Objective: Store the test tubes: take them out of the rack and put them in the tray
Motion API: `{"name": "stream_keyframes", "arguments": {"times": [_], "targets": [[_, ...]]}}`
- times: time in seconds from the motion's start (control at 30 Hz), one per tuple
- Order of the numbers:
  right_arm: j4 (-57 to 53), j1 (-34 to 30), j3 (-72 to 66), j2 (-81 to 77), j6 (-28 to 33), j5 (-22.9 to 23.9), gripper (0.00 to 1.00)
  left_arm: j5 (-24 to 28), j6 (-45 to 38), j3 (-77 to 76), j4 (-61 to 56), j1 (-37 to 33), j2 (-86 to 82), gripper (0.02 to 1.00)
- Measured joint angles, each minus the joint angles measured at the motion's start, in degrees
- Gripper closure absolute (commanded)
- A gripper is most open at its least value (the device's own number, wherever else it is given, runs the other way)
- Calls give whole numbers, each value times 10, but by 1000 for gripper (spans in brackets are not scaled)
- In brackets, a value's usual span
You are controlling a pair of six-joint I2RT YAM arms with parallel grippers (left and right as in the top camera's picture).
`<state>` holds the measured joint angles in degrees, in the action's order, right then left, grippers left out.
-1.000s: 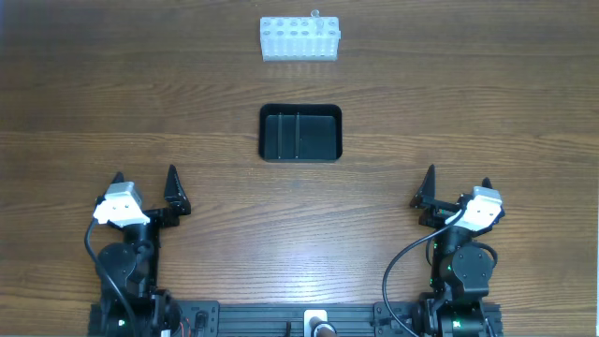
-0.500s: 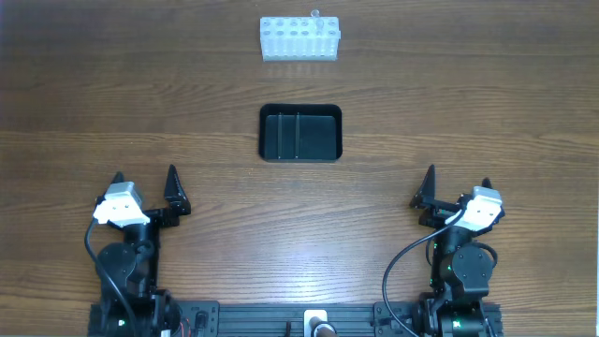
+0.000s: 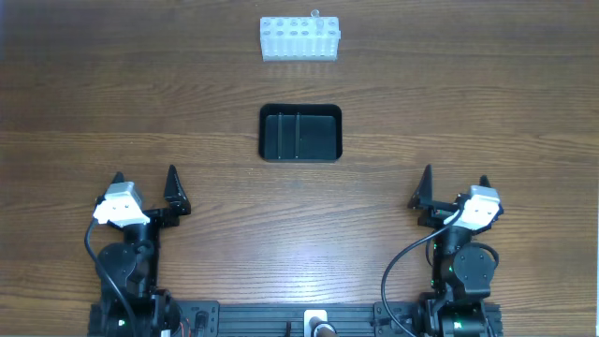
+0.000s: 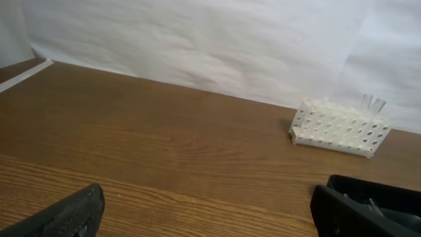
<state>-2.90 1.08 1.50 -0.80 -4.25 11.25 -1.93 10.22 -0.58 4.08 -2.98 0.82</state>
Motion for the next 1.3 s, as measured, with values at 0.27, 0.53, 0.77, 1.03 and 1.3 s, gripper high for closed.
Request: {"name": "stream_keyframes", "arguments": {"times": [0.27,0.53,0.77,1.03,1.3], "targets": [[-224,0,238,-75,16,6,9,0,0,0,0,0,0,18],[-430,0,619,-373,34,68,7,0,-2,0,0,0,0,20],[-619,0,956,-602,36,-23,9,0,-2,0,0,0,0,23],[-552,0,1057,-673,32,-103,7,0,-2,0,0,0,0,23],[-550,61,1061,-797,-31,-35,9,0,-2,0,0,0,0,20]]}}
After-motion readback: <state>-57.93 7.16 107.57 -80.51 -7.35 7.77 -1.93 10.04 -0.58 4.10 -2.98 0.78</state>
